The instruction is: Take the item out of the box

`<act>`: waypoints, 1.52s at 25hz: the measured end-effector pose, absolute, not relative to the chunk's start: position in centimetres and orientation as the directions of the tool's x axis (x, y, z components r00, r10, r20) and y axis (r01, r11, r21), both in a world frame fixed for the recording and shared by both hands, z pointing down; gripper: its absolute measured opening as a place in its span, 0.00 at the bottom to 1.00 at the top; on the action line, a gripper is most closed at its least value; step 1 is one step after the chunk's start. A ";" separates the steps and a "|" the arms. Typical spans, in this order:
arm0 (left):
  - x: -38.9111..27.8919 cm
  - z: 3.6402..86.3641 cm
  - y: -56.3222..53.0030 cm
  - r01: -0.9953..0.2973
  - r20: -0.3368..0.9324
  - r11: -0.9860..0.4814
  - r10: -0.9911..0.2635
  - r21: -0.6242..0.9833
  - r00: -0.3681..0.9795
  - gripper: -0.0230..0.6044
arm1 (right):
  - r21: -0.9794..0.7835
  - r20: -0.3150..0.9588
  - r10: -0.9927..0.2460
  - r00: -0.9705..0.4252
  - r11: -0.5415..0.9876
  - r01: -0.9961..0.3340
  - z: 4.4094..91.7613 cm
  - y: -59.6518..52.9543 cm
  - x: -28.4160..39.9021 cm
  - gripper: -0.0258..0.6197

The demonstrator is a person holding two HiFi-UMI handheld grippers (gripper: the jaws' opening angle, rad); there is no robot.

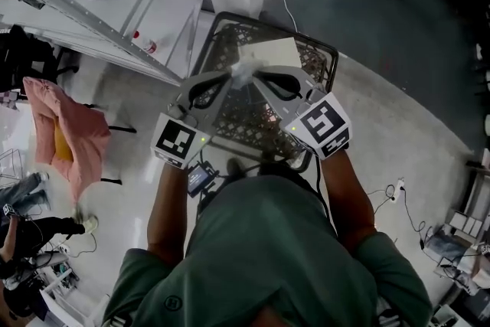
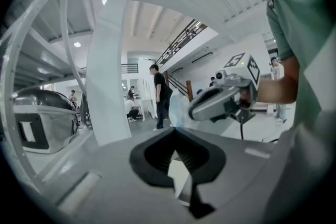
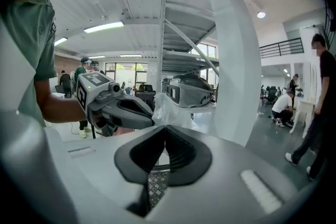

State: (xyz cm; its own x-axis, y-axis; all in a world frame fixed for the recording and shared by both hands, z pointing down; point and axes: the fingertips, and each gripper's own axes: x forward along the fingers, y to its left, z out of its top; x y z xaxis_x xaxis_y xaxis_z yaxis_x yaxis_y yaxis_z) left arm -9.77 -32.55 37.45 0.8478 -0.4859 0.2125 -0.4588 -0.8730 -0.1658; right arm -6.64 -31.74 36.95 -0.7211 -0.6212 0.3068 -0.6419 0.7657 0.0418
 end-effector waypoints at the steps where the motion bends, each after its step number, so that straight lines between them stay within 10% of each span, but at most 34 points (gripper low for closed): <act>1: -9.8 37.0 -32.4 -0.455 0.206 -0.872 -0.486 -0.180 0.849 0.04 | 0.051 0.302 -0.626 -0.719 0.763 -0.644 36.5 -31.6 -6.7 0.05; 38: -7.9 32.4 -31.9 -0.413 0.082 -0.830 -0.473 -0.374 0.877 0.04 | 0.173 0.248 -0.693 -0.677 0.720 -0.672 32.6 -31.1 -4.9 0.05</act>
State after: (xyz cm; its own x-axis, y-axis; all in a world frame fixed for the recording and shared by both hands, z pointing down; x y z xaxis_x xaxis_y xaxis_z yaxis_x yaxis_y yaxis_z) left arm -7.89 -31.93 32.42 0.8772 -0.4731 0.0820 -0.4129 -0.8305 -0.3739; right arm -4.95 -31.10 32.61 -0.6773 -0.6926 0.2482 -0.6725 0.7196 0.1732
